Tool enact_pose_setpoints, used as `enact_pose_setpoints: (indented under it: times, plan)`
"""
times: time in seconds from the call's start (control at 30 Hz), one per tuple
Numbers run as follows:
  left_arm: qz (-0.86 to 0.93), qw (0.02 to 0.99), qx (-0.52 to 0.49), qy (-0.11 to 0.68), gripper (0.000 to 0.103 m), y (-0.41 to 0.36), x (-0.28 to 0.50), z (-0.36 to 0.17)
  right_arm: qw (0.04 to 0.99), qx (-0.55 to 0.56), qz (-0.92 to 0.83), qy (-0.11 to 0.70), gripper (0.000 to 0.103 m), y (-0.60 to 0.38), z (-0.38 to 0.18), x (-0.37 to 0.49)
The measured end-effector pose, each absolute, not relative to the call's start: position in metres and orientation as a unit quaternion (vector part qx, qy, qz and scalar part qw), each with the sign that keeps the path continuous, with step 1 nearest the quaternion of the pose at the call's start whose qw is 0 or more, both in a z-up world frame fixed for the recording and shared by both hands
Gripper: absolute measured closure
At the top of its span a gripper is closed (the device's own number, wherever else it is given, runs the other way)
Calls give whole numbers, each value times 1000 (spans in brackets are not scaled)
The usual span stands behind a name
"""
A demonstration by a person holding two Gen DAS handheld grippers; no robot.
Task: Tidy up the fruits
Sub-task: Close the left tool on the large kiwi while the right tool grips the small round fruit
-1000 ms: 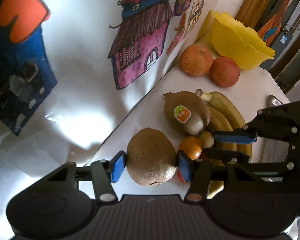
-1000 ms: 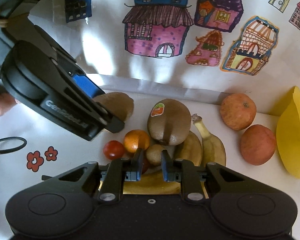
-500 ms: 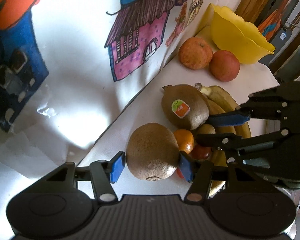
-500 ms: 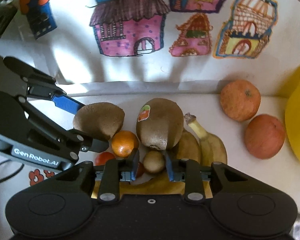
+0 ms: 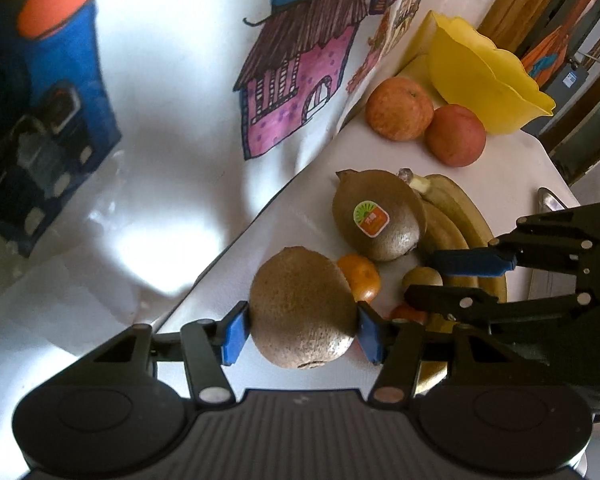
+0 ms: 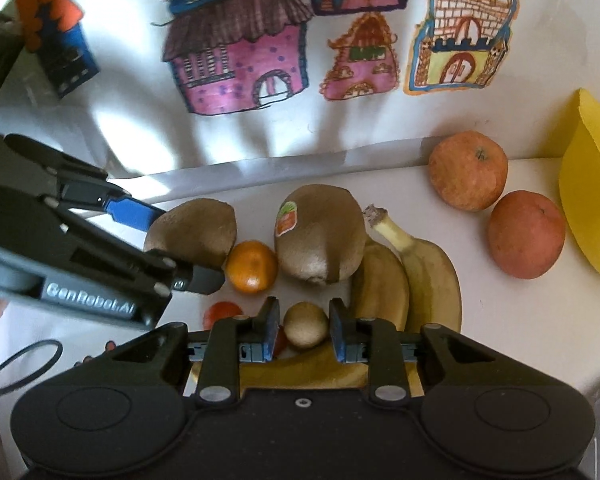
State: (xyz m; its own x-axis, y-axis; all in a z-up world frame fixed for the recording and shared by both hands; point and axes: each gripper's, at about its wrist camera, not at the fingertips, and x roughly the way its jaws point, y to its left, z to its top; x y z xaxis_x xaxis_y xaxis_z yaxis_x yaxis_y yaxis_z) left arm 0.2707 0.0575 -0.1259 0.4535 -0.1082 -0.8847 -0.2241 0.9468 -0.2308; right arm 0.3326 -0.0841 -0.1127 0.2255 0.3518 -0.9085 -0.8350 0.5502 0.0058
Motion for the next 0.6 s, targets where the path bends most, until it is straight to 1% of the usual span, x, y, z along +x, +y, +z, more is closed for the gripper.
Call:
enact_pose_setpoints:
  times: [0.13, 0.3, 0.6]
  plan:
    - [35, 838, -154, 522, 43, 56, 274, -127, 744, -258, 399, 470, 73, -82, -114, 326]
    - [37, 835, -159, 526, 43, 58, 276, -128, 748, -241, 379, 489, 74, -79, -116, 332]
    - [52, 832, -162, 528, 43, 59, 256, -127, 753, -231, 366, 495, 74, -78, -114, 331]
